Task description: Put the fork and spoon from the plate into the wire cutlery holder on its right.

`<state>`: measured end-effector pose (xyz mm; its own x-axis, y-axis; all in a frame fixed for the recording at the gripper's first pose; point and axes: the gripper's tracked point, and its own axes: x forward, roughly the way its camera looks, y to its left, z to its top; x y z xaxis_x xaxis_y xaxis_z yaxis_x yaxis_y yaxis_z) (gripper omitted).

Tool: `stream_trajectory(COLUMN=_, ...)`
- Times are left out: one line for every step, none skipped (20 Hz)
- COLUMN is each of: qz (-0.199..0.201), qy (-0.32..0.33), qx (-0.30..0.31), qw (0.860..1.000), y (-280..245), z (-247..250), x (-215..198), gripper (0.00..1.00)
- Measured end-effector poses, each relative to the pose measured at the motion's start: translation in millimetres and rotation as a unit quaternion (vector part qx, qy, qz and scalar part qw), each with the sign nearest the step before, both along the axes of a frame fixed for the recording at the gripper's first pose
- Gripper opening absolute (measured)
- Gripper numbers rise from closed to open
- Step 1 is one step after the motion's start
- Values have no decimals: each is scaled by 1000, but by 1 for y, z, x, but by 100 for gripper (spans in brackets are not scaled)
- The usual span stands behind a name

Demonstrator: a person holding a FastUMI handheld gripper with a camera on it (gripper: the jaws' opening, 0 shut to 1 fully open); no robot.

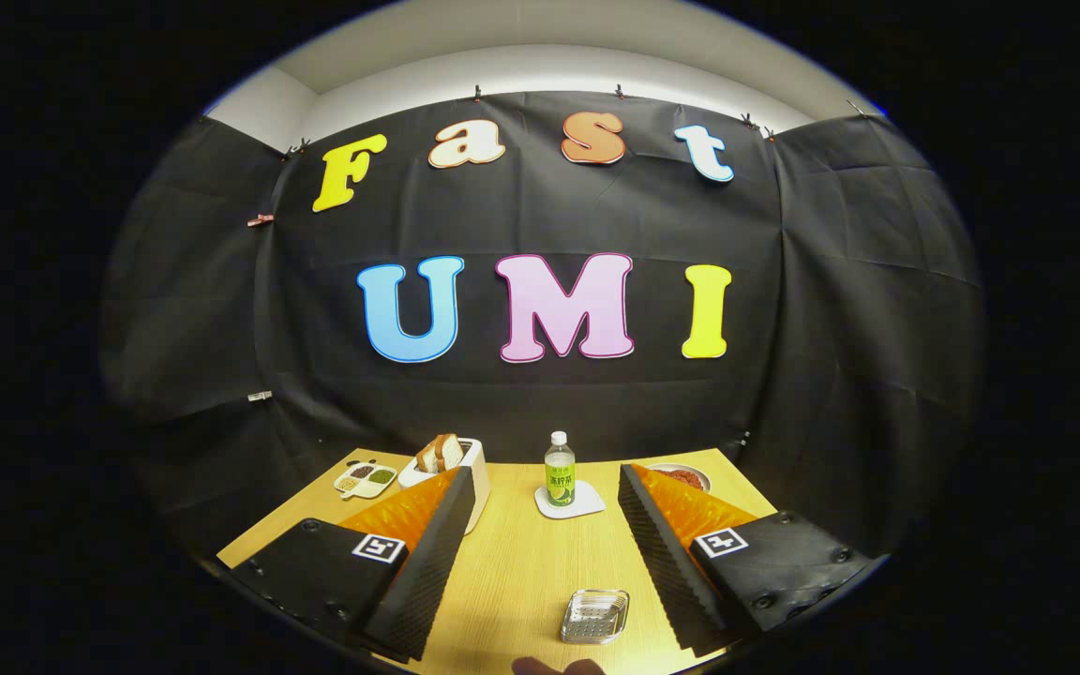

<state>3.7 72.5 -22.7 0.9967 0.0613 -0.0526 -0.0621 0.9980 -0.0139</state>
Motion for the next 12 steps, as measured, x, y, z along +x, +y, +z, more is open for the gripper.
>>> stream_trajectory(qz=2, qy=8, qx=1, qw=1000, y=4, z=-5, x=1, gripper=96)
stream_trajectory(qz=2, qy=13, qx=2, qw=1000, y=7, z=-10, x=2, gripper=96)
stream_trajectory(qz=3, qy=18, qx=5, qw=1000, y=9, z=-13, x=3, gripper=96)
stream_trajectory(qz=3, qy=19, qx=8, qw=1000, y=13, z=-15, x=4, gripper=96)
stream_trajectory(qz=4, qy=19, qx=9, qw=1000, y=16, z=-17, x=5, gripper=96)
stream_trajectory(qz=4, qy=19, qx=5, qw=1000, y=19, z=-20, x=6, gripper=96)
stream_trajectory(qz=5, qy=21, qx=2, qw=1000, y=23, z=-25, x=8, gripper=96)
stream_trajectory(qz=8, qy=25, qx=-1, qw=1000, y=29, z=-30, x=9, gripper=96)
stream_trajectory(qz=13, qy=30, qx=-3, qw=999, y=36, z=-36, x=11, gripper=96)
stream_trajectory(qz=21, qy=37, qx=-4, qw=999, y=46, z=-43, x=14, gripper=96)
stream_trajectory(qz=31, qy=51, qx=-7, qw=998, y=56, z=-53, x=17, gripper=96)
stream_trajectory(qz=43, qy=70, qx=-11, qw=997, y=68, z=-65, x=20, gripper=96)
